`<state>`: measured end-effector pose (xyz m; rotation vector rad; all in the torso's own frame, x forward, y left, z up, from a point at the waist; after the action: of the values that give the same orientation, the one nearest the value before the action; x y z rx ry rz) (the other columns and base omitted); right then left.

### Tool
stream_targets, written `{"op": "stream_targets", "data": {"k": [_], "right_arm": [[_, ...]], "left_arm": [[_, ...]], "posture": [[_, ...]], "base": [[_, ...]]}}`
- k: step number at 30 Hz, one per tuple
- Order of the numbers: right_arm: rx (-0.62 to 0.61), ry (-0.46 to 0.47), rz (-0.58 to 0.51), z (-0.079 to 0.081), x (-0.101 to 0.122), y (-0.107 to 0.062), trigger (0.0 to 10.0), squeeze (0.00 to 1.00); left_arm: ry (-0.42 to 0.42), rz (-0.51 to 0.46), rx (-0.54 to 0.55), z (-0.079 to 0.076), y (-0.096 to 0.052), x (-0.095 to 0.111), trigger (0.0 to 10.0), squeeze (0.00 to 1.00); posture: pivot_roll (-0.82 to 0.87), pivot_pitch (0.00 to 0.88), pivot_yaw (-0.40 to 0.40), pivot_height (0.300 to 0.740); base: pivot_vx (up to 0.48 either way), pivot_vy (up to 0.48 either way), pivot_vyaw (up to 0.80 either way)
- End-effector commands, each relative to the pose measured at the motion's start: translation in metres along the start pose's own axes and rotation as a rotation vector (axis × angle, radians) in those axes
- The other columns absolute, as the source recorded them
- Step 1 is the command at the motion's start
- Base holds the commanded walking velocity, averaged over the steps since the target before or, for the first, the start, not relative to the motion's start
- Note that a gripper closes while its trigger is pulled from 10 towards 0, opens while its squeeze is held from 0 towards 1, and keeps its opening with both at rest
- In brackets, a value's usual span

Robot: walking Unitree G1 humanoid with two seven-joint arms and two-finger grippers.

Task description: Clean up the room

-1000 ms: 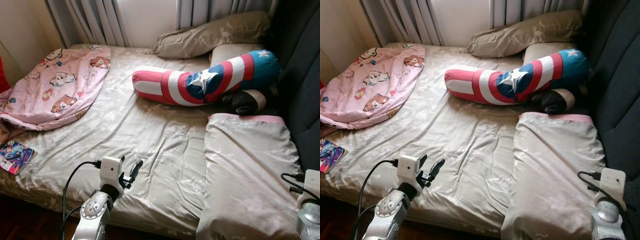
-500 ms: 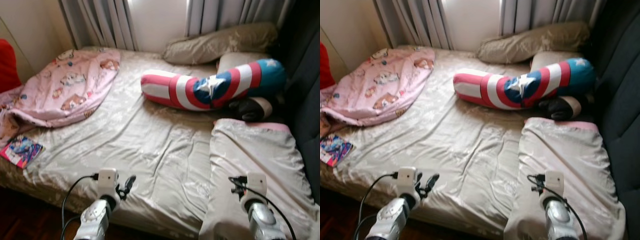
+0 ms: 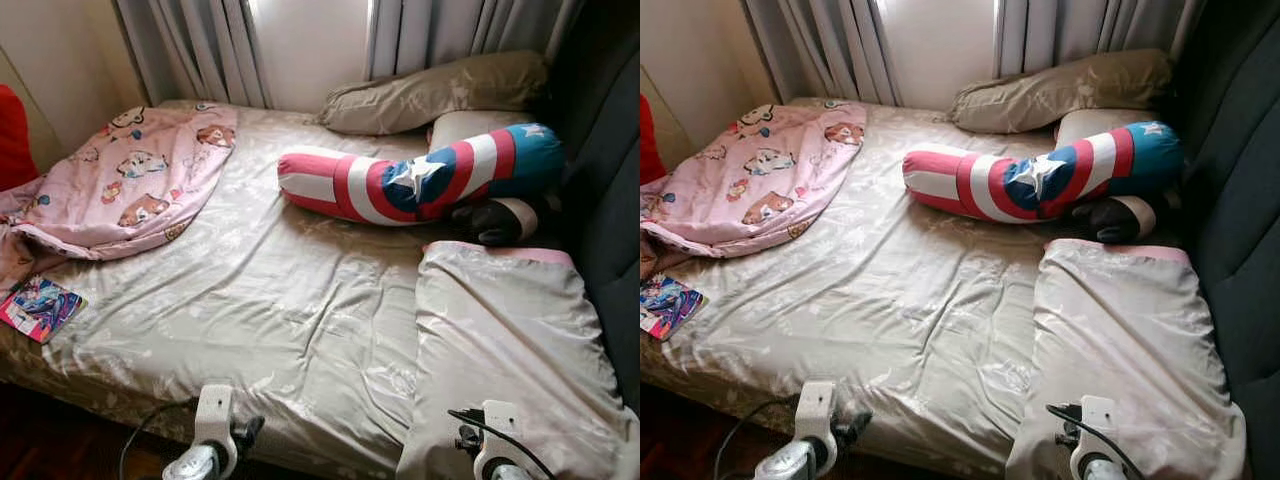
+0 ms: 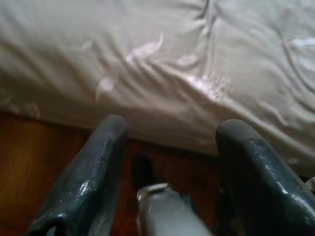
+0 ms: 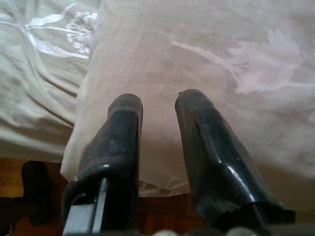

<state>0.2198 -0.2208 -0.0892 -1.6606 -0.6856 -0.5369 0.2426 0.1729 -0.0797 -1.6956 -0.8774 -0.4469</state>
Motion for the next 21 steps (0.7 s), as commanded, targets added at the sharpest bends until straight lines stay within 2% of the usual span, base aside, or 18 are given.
{"op": "stream_targets", "data": {"k": [1,5,7,9,13,19,21], "right_arm": [[0.015,-0.023,0.019,0.004,-0.005,-0.001,10.0,0.0],[0.028,-0.061,0.035,0.01,-0.011,-0.003,10.0,0.0],[0.019,-0.021,0.043,0.013,-0.014,-0.004,10.0,0.0],[0.008,0.017,0.049,0.014,-0.017,-0.005,10.0,0.0],[0.029,0.016,0.066,0.02,-0.024,-0.007,10.0,0.0],[-0.001,0.033,0.086,0.017,-0.029,-0.008,10.0,0.0],[-0.022,0.064,0.09,0.014,-0.03,-0.008,10.0,0.0]], "left_arm": [[-0.019,0.041,0.031,0.004,-0.004,-0.015,10.0,0.0],[-0.045,0.058,0.055,0.007,-0.005,-0.021,10.0,0.0],[-0.047,0.059,0.068,0.009,-0.006,-0.022,10.0,0.0],[-0.032,0.063,0.072,0.01,-0.006,-0.022,10.0,0.0],[-0.028,0.066,0.074,0.009,-0.006,-0.024,10.0,0.0],[-0.034,0.062,0.081,0.011,-0.006,-0.023,10.0,0.0],[-0.039,0.062,0.084,0.012,-0.006,-0.022,10.0,0.0]], "posture": [[0.06,0.04,0.009,0.74],[0.06,0.041,0.009,0.74],[0.06,0.043,0.007,0.74],[0.07,0.044,0.004,0.74],[0.07,0.044,0.006,0.74],[0.06,0.044,0.011,0.74],[0.05,0.04,0.021,0.74]], "base": [[0.0,0.0,0.0],[0.0,0.0,0.0],[0.0,0.157,0.0],[0.0,0.48,0.0],[0.0,0.48,0.0],[0.0,0.48,0.0],[0.0,0.48,0.0]]}}
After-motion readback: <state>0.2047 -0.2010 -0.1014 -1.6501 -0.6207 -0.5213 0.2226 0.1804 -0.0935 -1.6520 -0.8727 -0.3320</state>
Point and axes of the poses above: a point about 5 cm out from each wrist's last joint towards the gripper, its own y axis pointing out of the wrist towards the gripper, its own x axis along the axis of the wrist's last joint, z = x × y, the point moved 3 cm from there along y, pointing out of the wrist towards the gripper, and after that the axes turned 15 degrees about -y, right-handed, at the moved point
